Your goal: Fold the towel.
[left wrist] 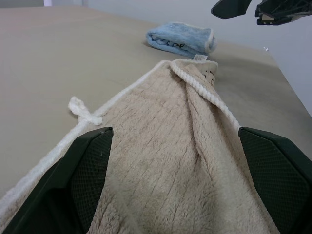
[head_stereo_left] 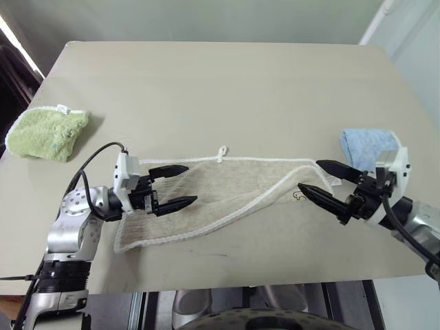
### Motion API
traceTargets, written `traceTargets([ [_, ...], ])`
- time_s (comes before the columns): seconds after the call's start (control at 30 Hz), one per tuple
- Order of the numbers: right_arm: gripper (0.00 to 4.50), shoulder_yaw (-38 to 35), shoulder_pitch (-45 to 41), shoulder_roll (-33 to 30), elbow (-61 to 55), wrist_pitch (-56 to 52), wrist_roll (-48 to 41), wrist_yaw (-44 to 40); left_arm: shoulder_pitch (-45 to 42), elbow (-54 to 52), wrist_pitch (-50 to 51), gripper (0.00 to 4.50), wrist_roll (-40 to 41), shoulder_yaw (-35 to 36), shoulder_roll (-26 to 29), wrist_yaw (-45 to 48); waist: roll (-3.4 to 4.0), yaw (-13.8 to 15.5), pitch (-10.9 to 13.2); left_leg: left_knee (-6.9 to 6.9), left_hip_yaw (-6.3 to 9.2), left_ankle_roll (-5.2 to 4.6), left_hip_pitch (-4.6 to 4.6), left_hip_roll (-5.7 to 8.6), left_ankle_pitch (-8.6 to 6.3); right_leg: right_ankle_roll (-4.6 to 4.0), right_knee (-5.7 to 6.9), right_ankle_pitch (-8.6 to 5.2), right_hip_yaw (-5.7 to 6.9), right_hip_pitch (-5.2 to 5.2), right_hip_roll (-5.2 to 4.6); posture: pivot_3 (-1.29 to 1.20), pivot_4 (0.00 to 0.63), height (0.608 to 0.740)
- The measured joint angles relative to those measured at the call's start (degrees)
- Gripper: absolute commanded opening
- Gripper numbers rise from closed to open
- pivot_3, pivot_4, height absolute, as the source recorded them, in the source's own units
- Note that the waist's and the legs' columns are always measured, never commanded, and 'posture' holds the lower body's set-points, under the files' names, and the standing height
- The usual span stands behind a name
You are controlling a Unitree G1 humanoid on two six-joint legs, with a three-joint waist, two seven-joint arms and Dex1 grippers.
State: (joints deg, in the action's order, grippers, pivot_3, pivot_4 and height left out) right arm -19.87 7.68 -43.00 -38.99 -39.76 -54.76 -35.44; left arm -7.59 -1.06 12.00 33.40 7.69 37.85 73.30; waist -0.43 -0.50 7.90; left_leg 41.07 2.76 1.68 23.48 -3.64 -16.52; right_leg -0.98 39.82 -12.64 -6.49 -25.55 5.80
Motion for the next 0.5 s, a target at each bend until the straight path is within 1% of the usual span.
traceTargets([
  [0.3,4.5,0.74,-0.33,0.87,0.29,0.68,1.03,0.49,-2.58,-0.69,0.99,4.45,-0.16,-1.87,-0.93,-1.44,-0.02,0.01,-0.01,0.02,-0.01,0.0,0.0,0.0,0.0,0.14,0.0,0.09,-0.01,0.0,0.0,0.0,0.15,0.703],
  [0.5,4.5,1.23,-1.93,1.03,2.81,3.14,4.64,-0.05,-3.96,-1.1,1.05,4.45,-0.24,-2.32,-1.19,-1.51,-0.03,0.01,-0.01,0.03,-0.02,0.0,0.0,0.0,0.0,0.28,0.0,0.17,-0.01,0.0,-0.01,0.0,0.15,0.703],
])
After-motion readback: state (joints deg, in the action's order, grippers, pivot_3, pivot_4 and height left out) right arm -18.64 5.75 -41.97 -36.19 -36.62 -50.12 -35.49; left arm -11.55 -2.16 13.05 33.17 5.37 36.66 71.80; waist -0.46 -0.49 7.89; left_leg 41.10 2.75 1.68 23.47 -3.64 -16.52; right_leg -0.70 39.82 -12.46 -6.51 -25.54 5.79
